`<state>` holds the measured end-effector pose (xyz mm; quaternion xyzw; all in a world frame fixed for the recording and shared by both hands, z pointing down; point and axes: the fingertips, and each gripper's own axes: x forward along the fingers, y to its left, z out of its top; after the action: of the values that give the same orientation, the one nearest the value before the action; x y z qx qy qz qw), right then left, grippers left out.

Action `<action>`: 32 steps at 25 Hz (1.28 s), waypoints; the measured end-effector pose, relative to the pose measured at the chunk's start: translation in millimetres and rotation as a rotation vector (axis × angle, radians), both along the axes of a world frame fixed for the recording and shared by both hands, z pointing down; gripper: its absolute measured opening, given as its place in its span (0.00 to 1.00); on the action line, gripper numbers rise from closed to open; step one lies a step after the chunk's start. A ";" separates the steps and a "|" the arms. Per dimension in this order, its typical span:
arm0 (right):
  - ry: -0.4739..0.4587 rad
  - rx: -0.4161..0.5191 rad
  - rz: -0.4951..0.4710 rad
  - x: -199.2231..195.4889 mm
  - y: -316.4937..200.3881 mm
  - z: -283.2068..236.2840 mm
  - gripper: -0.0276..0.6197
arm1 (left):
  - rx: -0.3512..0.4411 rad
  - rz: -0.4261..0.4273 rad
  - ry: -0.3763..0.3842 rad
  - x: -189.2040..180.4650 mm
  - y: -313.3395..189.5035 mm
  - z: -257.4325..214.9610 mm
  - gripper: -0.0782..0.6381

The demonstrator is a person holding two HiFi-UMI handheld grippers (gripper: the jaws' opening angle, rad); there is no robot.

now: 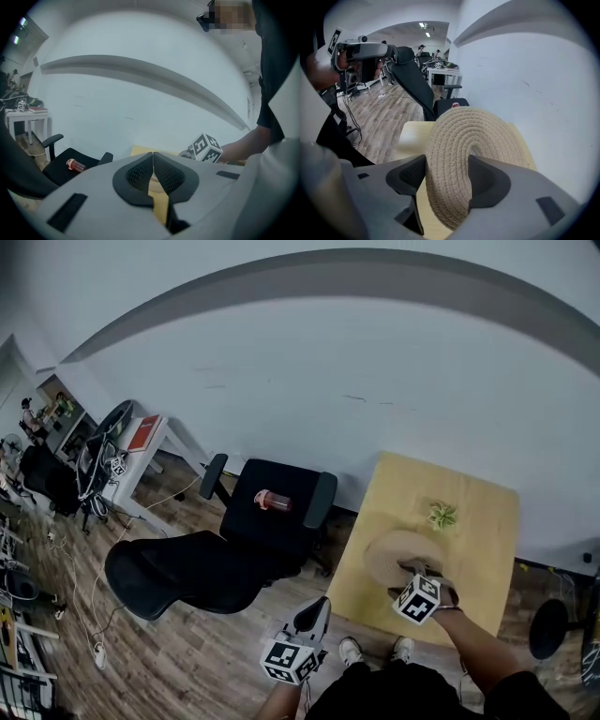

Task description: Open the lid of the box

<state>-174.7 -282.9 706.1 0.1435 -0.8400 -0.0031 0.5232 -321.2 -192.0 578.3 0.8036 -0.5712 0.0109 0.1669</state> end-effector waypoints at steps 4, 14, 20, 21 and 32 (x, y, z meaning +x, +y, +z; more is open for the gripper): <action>-0.001 0.049 0.005 16.6 1.9 -15.2 0.51 | 0.011 0.028 0.001 14.6 -6.9 -4.0 0.14; 0.019 0.086 0.064 85.7 9.4 -28.4 0.51 | 0.020 0.127 -0.003 60.2 -23.5 -6.5 0.14; 0.030 0.075 0.130 126.0 17.8 -23.9 0.51 | 0.013 0.179 0.001 87.2 -30.9 -4.7 0.14; 0.033 0.072 0.137 133.3 19.0 -22.3 0.51 | 0.010 0.187 0.002 91.5 -32.5 -3.9 0.14; 0.089 0.033 0.153 198.2 33.4 13.6 0.51 | -0.002 0.222 0.020 122.8 -50.6 -4.6 0.14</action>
<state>23.5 -249.5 719.8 0.2156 -0.8023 0.0167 0.5564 -198.4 -242.6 573.7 0.8617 -0.4771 0.0219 0.1711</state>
